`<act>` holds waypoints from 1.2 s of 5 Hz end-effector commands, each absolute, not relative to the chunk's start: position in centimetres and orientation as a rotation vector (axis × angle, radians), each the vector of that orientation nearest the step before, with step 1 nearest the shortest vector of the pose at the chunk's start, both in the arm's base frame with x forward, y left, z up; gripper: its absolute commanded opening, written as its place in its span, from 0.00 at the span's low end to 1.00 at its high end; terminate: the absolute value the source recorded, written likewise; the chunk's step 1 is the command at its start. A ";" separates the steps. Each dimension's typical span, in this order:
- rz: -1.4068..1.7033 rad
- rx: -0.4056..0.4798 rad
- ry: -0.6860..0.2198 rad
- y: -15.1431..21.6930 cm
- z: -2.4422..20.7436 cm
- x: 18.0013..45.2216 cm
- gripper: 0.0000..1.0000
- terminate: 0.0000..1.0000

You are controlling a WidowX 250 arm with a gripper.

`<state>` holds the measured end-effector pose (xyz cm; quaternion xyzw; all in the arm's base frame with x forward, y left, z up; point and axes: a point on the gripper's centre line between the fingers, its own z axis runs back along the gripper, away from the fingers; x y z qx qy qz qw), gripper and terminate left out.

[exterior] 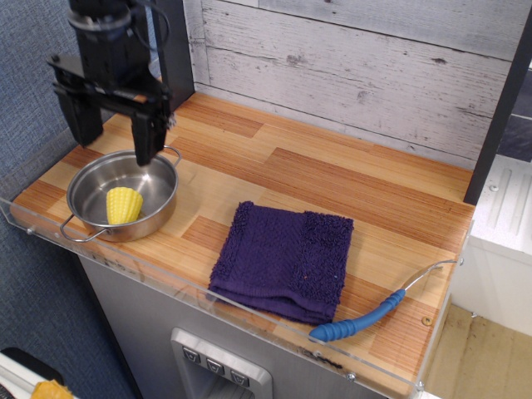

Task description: Pick up the yellow pepper and place it behind the purple cloth

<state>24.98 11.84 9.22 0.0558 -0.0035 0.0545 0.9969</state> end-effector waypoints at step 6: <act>-0.217 0.033 -0.073 13.6 6.2 23.1 1.00 0.00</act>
